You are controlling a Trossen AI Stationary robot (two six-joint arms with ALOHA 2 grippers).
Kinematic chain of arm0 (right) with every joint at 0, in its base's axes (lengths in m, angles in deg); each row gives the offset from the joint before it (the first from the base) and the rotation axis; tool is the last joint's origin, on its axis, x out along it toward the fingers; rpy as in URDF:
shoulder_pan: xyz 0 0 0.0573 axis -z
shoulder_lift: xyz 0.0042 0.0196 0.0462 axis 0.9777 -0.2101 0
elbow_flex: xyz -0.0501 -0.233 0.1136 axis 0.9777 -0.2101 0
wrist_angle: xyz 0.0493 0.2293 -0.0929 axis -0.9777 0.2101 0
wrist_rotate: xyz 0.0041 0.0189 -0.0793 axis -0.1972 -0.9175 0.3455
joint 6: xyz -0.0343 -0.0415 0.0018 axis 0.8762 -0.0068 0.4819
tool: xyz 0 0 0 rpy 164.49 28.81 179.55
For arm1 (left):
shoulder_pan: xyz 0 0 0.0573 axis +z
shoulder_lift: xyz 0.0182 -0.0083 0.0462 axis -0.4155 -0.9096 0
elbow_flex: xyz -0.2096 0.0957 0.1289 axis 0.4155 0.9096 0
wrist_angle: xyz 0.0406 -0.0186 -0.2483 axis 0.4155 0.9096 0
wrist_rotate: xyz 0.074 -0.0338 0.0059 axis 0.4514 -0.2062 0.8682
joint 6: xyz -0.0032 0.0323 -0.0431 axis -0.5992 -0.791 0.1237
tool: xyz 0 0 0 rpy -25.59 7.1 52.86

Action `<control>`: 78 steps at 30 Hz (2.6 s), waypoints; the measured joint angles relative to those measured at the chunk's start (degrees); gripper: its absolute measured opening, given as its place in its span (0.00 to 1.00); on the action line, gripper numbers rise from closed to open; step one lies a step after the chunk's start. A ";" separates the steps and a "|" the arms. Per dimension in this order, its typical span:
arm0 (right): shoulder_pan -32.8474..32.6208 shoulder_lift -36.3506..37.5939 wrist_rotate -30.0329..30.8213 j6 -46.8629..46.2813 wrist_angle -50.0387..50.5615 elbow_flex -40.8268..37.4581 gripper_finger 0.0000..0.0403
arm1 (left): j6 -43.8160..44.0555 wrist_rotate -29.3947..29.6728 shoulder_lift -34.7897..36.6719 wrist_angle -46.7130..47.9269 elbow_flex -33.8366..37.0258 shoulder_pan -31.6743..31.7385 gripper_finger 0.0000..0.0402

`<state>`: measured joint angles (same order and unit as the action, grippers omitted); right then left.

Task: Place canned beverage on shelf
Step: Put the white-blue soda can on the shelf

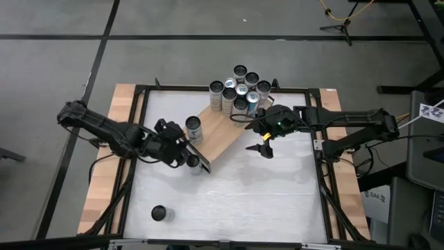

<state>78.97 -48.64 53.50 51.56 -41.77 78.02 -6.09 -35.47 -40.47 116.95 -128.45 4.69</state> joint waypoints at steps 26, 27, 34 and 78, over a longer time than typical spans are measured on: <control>0.02 0.00 0.00 0.00 0.00 0.00 0.96 | -6.28 -0.45 -2.53 -4.76 0.00 10.79 0.31; 0.02 0.00 0.00 0.00 0.00 -0.01 0.96 | -7.16 -0.99 -3.18 -5.12 0.00 11.05 0.31; 0.02 0.00 0.00 0.00 0.00 0.00 0.96 | -13.80 -2.30 -7.78 -11.23 0.00 12.43 0.31; 0.02 0.00 0.00 0.02 0.02 0.00 0.96 | -14.65 -6.44 -11.54 -25.92 0.00 18.22 0.31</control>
<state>79.00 -48.64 53.50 51.58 -41.75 78.01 -20.73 -41.92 -52.01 91.03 -128.45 22.91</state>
